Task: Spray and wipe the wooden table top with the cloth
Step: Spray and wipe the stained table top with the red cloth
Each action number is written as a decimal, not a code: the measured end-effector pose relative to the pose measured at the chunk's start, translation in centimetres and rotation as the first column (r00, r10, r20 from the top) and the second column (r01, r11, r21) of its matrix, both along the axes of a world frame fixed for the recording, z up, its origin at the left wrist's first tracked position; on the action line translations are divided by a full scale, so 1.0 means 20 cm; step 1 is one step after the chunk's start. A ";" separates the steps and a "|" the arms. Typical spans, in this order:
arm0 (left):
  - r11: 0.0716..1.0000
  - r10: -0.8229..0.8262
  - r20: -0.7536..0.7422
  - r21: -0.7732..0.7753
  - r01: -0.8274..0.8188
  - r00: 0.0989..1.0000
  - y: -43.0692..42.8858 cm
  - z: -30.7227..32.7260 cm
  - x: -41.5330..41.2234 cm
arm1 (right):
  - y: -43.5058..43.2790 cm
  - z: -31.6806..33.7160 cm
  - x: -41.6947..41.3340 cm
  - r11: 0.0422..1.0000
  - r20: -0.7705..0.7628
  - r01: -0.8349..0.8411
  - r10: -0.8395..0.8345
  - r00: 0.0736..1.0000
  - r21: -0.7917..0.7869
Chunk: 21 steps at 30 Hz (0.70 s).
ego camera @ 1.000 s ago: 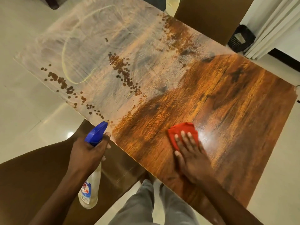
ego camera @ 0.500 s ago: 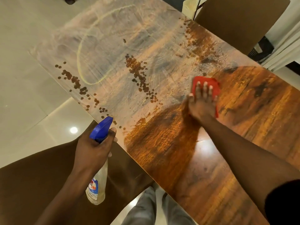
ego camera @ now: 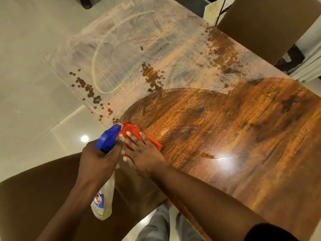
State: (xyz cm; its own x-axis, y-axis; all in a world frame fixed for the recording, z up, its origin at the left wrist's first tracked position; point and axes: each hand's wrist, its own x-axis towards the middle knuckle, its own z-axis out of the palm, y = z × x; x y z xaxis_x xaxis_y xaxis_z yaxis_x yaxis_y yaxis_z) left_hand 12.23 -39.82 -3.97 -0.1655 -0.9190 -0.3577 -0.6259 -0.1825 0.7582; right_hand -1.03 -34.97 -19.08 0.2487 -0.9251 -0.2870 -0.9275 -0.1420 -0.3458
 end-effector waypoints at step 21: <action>0.994 -0.103 -0.047 0.025 0.105 0.994 0.14 0.03 -0.12 | 0.24 0.03 -0.85 0.552 -0.120 0.832 -0.824 0.554 0.051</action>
State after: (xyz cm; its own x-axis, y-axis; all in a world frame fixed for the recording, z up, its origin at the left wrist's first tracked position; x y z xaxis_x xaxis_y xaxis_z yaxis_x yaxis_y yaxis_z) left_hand 9.80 -37.04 -3.33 -0.2764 -0.8858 -0.3728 -0.6076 -0.1395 0.7819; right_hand -18.01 -30.24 -18.48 -0.6391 -0.6788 -0.3617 -0.6403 0.7301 -0.2387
